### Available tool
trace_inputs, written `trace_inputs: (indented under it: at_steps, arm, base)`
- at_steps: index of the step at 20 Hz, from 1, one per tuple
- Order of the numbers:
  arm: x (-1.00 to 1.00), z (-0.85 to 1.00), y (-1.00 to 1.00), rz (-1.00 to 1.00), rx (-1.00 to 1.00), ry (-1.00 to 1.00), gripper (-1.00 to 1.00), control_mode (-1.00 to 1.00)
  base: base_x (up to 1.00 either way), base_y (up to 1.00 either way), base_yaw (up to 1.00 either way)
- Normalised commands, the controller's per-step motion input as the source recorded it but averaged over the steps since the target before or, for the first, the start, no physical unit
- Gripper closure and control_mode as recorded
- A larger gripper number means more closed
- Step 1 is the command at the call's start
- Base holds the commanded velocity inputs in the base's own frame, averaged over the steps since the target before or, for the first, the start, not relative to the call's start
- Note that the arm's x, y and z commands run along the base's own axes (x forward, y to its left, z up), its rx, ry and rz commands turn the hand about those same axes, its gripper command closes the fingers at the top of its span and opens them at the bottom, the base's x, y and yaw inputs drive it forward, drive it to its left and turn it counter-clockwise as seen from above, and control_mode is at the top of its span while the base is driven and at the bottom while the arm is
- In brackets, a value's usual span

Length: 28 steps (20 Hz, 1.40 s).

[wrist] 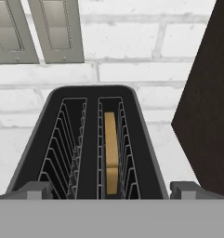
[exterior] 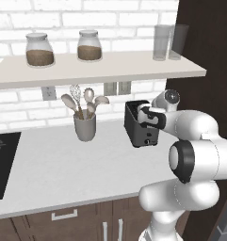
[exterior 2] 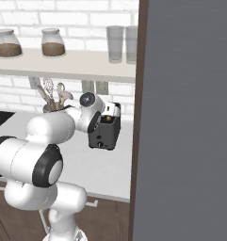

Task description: Start the toaster. Once the lever pops up, take the bread to the plate on the dining counter.

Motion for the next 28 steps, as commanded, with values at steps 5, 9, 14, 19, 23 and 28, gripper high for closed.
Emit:
trace_inputs:
  at_steps: [5, 9, 14, 19, 23, 28]
  arm:
    - [0.00, 0.00, 0.00, 0.00, 0.00, 0.00, -1.00, -1.00]
    - [0.00, 0.00, 0.00, 0.00, 0.00, 0.00, -1.00, -1.00]
    - [0.00, 0.00, 0.00, 0.00, 0.00, 0.00, -1.00, -1.00]
    - [0.00, 0.00, 0.00, 0.00, 0.00, 0.00, -1.00, -1.00]
    - [0.00, 0.00, 0.00, 0.00, 0.00, 0.00, -1.00, -1.00]
    - [0.00, 0.00, 0.00, 0.00, 0.00, 0.00, -1.00, -1.00]
  base:
    - [0.00, 0.00, 0.00]
    - [0.00, 0.00, 0.00]
    - [0.00, 0.00, 0.00]
    - [0.00, 0.00, 0.00]
    - [0.00, 0.00, 0.00]
    - [0.00, 0.00, 0.00]
